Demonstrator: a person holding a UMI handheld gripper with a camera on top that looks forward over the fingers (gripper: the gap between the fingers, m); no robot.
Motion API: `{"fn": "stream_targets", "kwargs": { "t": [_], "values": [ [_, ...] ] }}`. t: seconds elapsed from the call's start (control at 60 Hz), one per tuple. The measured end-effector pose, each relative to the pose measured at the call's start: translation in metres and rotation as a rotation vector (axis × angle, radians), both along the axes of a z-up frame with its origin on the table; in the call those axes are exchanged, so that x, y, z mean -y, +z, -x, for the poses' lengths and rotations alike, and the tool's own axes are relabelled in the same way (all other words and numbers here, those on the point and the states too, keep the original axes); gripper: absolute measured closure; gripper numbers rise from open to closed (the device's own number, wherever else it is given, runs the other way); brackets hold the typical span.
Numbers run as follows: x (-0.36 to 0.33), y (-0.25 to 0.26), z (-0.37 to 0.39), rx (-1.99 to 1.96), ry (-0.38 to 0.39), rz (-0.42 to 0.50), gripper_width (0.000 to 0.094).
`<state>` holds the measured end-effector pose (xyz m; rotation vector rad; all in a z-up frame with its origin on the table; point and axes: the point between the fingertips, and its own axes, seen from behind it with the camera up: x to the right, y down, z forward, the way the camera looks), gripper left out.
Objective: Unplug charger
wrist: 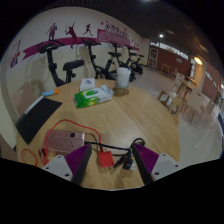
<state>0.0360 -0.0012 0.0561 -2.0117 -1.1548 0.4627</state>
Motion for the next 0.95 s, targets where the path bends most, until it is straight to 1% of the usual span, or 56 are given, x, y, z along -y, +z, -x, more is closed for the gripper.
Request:
{"fn": "stream_targets", "kwargs": {
  "t": [0.067, 0.167, 0.283, 0.45, 0.55, 0.667, 0.85, 0.95],
  "values": [
    [0.006, 0.025, -0.011, -0.019, -0.004, -0.004, 0.0077],
    [0.025, 0.078, -0.041, -0.054, 0.003, 0.000, 0.0079],
    [0.053, 0.138, -0.080, -0.067, -0.016, -0.004, 0.0082],
    [0.083, 0.198, -0.128, -0.095, -0.023, -0.045, 0.0076],
    [0.093, 0.213, -0.150, -0.110, -0.038, -0.052, 0.0080],
    [0.099, 0.219, -0.164, -0.116, -0.042, -0.052, 0.0079],
    [0.095, 0.217, -0.171, -0.111, -0.055, -0.060, 0.0071],
    [0.098, 0.213, -0.167, -0.112, -0.045, -0.038, 0.0078]
  ]
}}
